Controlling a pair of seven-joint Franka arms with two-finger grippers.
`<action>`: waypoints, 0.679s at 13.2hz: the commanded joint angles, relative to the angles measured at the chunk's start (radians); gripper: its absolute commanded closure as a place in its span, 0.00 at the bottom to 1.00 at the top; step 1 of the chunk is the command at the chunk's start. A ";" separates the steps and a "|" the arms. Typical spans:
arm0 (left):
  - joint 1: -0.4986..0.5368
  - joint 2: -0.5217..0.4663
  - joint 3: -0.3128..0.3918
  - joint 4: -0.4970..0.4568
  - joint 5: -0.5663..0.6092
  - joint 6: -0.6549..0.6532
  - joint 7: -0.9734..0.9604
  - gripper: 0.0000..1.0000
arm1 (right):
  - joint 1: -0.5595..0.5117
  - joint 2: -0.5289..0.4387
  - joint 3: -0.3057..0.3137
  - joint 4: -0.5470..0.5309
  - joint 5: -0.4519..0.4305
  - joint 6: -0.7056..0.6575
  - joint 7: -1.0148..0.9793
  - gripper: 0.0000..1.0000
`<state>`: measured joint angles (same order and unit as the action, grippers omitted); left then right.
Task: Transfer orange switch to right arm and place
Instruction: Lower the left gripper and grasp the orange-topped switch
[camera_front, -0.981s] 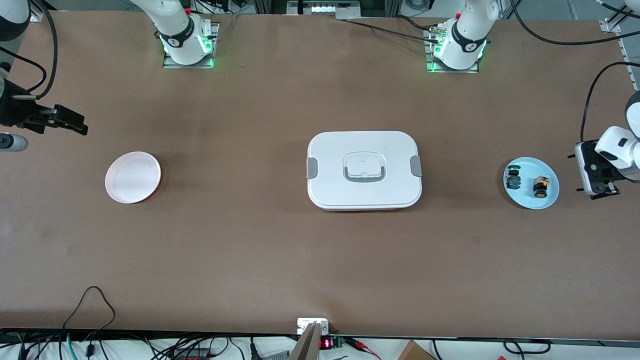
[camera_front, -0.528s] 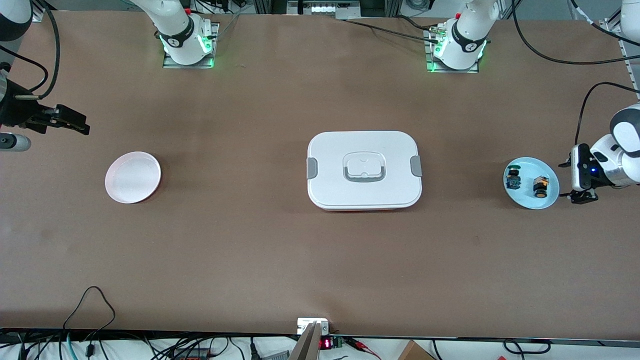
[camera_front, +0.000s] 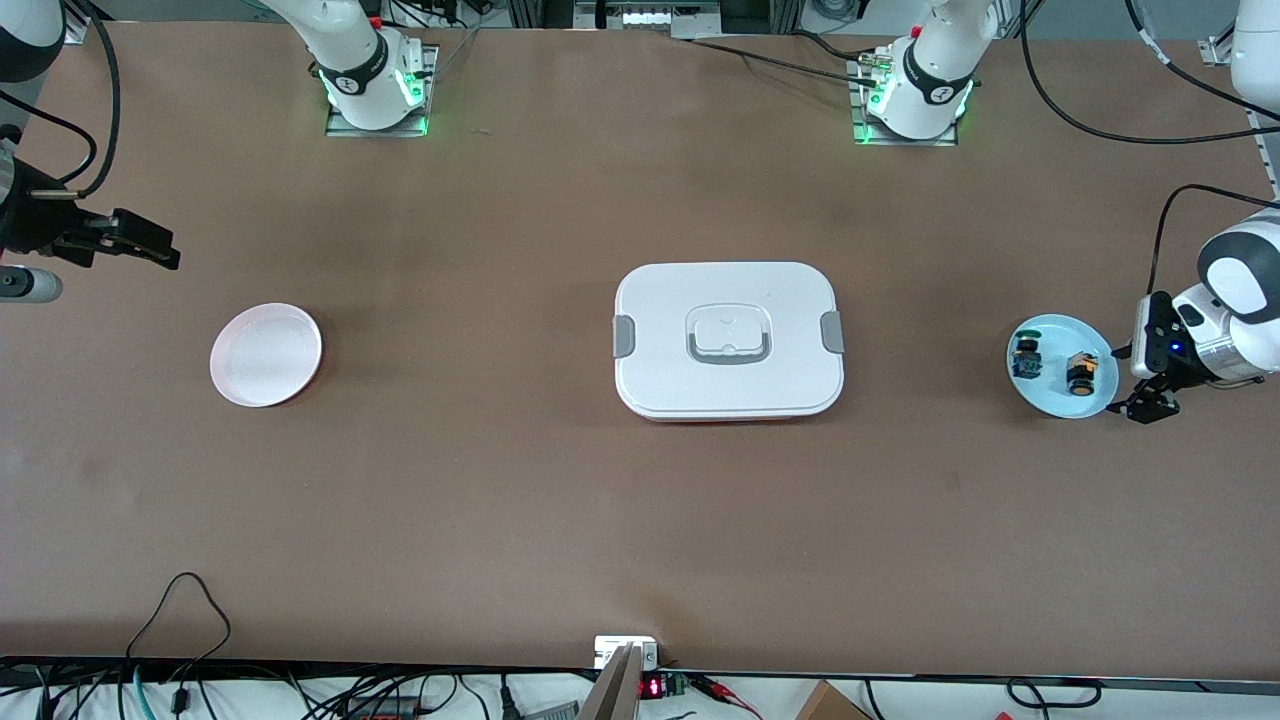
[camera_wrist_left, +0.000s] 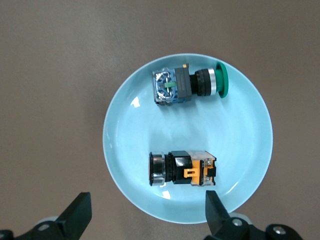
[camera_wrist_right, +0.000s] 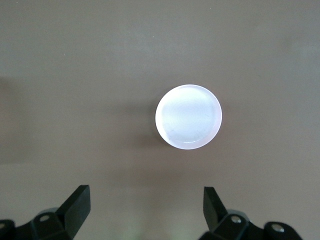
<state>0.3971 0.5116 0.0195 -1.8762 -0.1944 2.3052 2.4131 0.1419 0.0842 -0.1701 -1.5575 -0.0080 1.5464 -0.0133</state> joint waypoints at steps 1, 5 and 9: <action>0.014 0.033 -0.004 -0.006 -0.053 0.036 0.072 0.00 | -0.007 -0.004 0.004 0.010 0.009 -0.017 0.004 0.00; 0.020 0.044 -0.004 -0.008 -0.068 0.043 0.074 0.00 | -0.007 -0.004 0.003 0.010 0.009 -0.017 -0.004 0.00; 0.032 0.041 -0.004 -0.011 -0.069 0.034 0.074 0.00 | -0.007 -0.003 0.003 0.010 0.009 -0.017 -0.008 0.00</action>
<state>0.4209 0.5578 0.0190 -1.8812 -0.2346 2.3410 2.4462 0.1412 0.0842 -0.1704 -1.5575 -0.0080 1.5449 -0.0131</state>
